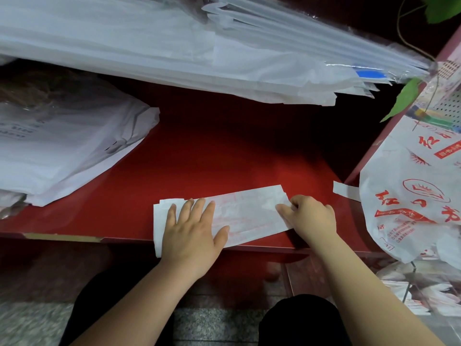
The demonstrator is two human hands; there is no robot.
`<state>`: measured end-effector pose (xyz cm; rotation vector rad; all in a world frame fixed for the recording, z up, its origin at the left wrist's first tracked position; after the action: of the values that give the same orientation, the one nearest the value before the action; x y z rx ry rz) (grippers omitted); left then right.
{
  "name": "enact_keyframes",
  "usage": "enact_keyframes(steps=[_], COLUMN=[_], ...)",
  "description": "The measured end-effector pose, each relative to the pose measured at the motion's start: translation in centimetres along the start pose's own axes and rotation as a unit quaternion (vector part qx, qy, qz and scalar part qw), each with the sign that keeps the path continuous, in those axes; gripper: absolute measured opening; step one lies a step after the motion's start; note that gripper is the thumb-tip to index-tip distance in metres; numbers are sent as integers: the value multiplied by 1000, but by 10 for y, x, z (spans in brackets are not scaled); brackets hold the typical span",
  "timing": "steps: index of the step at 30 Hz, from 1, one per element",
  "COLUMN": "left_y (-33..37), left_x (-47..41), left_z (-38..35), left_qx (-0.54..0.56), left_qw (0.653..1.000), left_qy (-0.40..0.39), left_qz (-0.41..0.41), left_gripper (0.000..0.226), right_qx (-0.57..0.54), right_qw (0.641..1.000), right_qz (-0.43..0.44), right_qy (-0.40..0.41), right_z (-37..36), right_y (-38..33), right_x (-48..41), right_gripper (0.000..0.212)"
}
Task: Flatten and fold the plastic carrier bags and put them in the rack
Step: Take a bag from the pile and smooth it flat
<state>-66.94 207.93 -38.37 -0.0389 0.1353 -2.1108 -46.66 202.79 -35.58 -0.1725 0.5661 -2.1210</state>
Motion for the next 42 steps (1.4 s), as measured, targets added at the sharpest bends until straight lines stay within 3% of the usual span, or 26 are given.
enact_keyframes(steps=[2,4,6,8,9,11,13,16,18,21,24,27,30,34,38,42], left_y=[0,-2,-2,-3,-3,-3,-2,-4,-5,-14,-25,-38,-47,-49,-36,-22], left_x=[-1,-1,-1,-2,-3,-3,-3,-1,0,6,13,24,31,41,46,41], left_z=[-1,-3,-4,-6,-6,-7,-8,-8,-6,-6,-3,-10,-8,12,17,24], left_qx=[7,17,21,32,40,44,42,40,30,13,-9,9,66,111,125,144], left_qw=[1000,1000,1000,999,999,999,999,999,999,999,995,987,967,936,906,906], left_qy=[6,4,0,-3,-5,-1,4,3,-6,-13,48,67,146,250,340,362], left_qz=[0,1,-4,0,2,2,-1,-15,-29,-41,-86,-147,-200,-224,-218,-169], left_gripper=[94,100,105,107,107,107,107,119,136,140,127,93,87,18,25,28], right_qx=[7,16,10,22,21,-14,-9,32,48,69,71,59,71,89,-18,-91], right_qw=[999,993,982,968,960,945,938,943,946,954,959,965,982,992,995,987], right_qz=[-13,-7,88,232,278,305,293,244,225,200,183,176,134,88,98,131], right_qy=[33,119,165,93,13,-113,-187,-224,-226,-215,-206,-186,-115,11,24,32], right_z=[5,13,10,-12,-30,-51,-64,-65,-58,-49,-43,-39,-28,-10,-15,-15], right_y=[-1,-4,-21,-50,-62,-77,-78,-69,-60,-41,-32,-30,-25,-31,-46,-48], right_x=[0,4,12,23,29,41,43,32,26,17,10,5,-6,-24,-38,-34], right_gripper=[30,25,29,44,52,68,67,52,52,53,51,51,60,73,56,44])
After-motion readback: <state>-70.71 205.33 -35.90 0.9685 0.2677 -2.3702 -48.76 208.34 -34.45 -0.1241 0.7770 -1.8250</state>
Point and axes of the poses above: each hand's wrist, its own x-axis away from the middle knuckle, its own z-axis out of the back of the hand, y = z × x, the point moved 8 cm from there along -x, towards the middle knuckle, and after that the axes turned 12 degrees about -x, right-handed, at the moved point
